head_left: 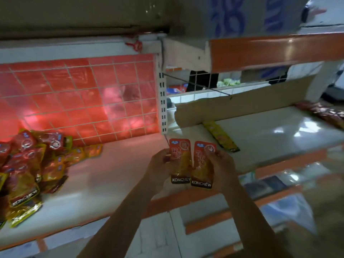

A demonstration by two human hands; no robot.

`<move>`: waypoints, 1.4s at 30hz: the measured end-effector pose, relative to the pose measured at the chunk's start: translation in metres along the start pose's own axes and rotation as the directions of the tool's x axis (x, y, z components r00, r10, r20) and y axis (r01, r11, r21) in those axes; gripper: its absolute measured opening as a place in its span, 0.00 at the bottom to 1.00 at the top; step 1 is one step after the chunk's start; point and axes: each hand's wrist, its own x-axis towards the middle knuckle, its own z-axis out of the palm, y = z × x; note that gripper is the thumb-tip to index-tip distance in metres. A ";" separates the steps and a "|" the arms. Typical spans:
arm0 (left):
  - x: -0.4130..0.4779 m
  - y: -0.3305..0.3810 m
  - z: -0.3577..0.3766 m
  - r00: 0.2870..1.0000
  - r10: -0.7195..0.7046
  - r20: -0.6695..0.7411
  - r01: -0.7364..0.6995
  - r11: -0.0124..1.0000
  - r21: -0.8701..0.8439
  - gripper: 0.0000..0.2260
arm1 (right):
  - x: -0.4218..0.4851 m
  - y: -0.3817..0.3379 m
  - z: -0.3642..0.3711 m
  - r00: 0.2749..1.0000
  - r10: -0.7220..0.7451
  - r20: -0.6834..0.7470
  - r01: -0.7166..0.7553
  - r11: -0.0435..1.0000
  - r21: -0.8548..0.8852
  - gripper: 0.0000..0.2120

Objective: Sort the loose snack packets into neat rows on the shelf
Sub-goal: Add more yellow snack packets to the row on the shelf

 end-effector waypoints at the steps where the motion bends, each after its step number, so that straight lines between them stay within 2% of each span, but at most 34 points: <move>1: 0.001 -0.002 0.018 1.000 -0.008 0.011 0.008 1.000 0.001 0.11 | 0.003 -0.003 -0.018 1.000 0.014 0.019 -0.015 1.000 0.021 0.20; 4: 0.005 -0.009 0.073 0.999 -0.018 0.047 0.019 1.000 -0.024 0.10 | 0.005 -0.021 -0.072 0.999 0.001 0.052 -0.003 1.000 0.029 0.14; 6: 0.007 -0.012 0.112 0.998 -0.016 0.061 0.019 0.998 -0.053 0.08 | 0.008 -0.030 -0.108 0.998 -0.025 0.056 0.024 0.999 0.023 0.15; 9: 0.009 -0.020 0.171 0.993 -0.040 0.110 0.050 0.995 -0.091 0.08 | 0.019 -0.036 -0.165 1.000 -0.008 0.004 0.008 1.000 0.004 0.07; 15: 0.025 -0.035 0.262 0.982 -0.078 0.171 0.082 0.997 -0.014 0.04 | 0.039 -0.049 -0.266 0.990 -0.032 -0.135 0.027 0.999 -0.038 0.09; 21: 0.057 -0.042 0.331 0.968 -0.091 0.232 0.077 0.995 0.068 0.07 | 0.066 -0.060 -0.325 0.974 -0.027 -0.227 0.033 0.999 0.020 0.08; 25: 0.093 -0.040 0.384 0.958 -0.097 0.271 0.089 0.995 0.044 0.04 | 0.102 -0.071 -0.362 0.954 -0.037 -0.296 0.043 0.999 0.015 0.10; 28: 0.122 -0.038 0.417 0.943 -0.124 0.309 0.123 0.992 0.023 0.07 | 0.133 -0.076 -0.385 0.947 -0.051 -0.317 0.052 0.999 -0.005 0.10; 31: 0.160 -0.037 0.456 0.934 -0.096 0.343 0.071 0.994 0.085 0.05 | 0.170 -0.085 -0.414 0.937 -0.048 -0.347 0.043 0.999 -0.022 0.11; 36: 0.202 -0.034 0.512 0.926 -0.105 0.363 0.043 0.984 0.174 0.05 | 0.216 -0.103 -0.456 0.905 -0.091 -0.415 0.083 0.996 -0.039 0.09; 42: 0.232 -0.045 0.565 0.940 -0.114 0.322 0.065 0.985 0.160 0.03 | 0.257 -0.111 -0.503 0.878 -0.101 -0.468 0.103 0.994 -0.021 0.10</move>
